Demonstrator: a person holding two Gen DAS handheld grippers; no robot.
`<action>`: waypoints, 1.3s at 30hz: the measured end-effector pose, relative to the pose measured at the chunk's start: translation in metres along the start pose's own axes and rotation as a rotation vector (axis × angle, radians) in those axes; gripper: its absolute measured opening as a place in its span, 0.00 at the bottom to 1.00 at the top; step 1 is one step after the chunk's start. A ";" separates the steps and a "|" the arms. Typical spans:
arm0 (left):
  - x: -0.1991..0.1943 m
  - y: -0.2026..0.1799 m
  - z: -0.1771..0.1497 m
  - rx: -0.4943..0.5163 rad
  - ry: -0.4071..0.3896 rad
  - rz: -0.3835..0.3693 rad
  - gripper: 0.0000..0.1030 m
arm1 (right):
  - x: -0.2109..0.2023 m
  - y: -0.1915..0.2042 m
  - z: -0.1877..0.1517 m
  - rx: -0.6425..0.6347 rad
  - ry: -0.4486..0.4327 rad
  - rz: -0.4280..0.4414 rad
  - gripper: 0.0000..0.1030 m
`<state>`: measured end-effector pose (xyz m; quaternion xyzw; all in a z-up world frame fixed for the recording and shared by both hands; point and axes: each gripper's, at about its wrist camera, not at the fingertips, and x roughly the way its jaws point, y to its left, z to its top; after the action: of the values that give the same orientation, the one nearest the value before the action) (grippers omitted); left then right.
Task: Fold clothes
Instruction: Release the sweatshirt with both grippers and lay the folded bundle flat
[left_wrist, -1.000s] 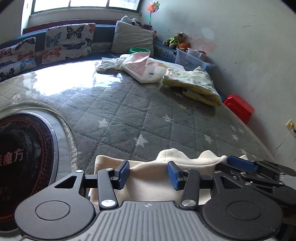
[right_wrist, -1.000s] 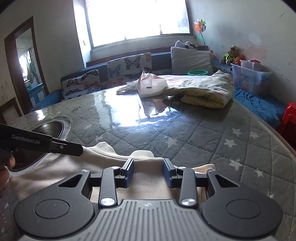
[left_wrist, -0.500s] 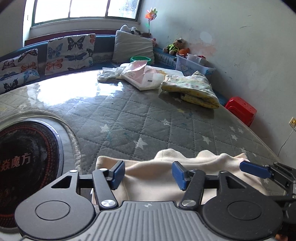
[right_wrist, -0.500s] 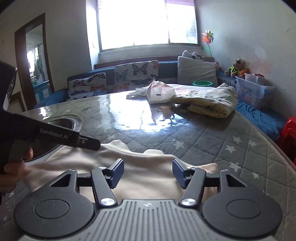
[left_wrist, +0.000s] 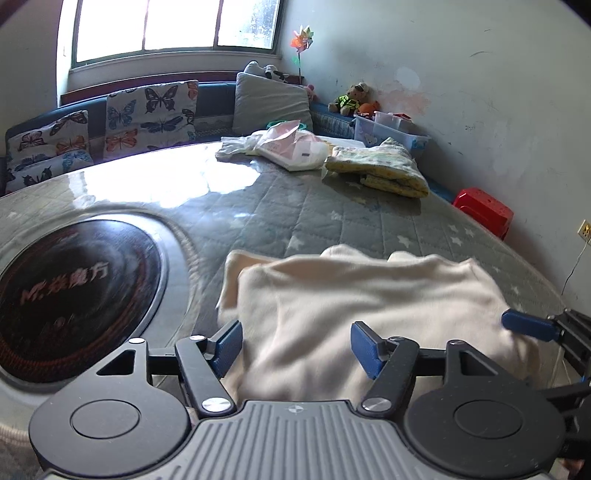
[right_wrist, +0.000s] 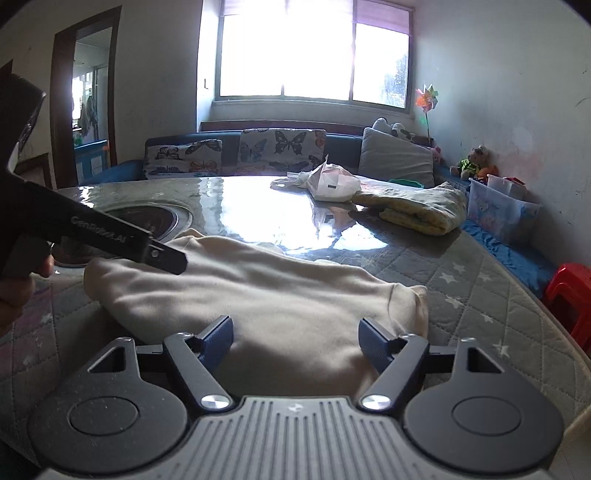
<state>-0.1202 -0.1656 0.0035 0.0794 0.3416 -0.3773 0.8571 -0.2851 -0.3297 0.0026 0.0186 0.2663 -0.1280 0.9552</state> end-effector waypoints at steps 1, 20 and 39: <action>0.001 0.001 -0.003 -0.001 0.005 0.011 0.69 | 0.000 0.000 -0.001 0.004 0.003 -0.002 0.77; -0.014 0.001 -0.028 -0.005 0.019 0.099 0.94 | -0.018 0.009 -0.008 0.068 0.041 -0.007 0.82; -0.027 0.011 -0.037 -0.029 0.029 0.143 1.00 | -0.023 0.008 -0.016 0.078 0.060 -0.033 0.83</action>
<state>-0.1449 -0.1271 -0.0088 0.0968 0.3529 -0.3092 0.8778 -0.3098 -0.3150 0.0008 0.0551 0.2899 -0.1532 0.9431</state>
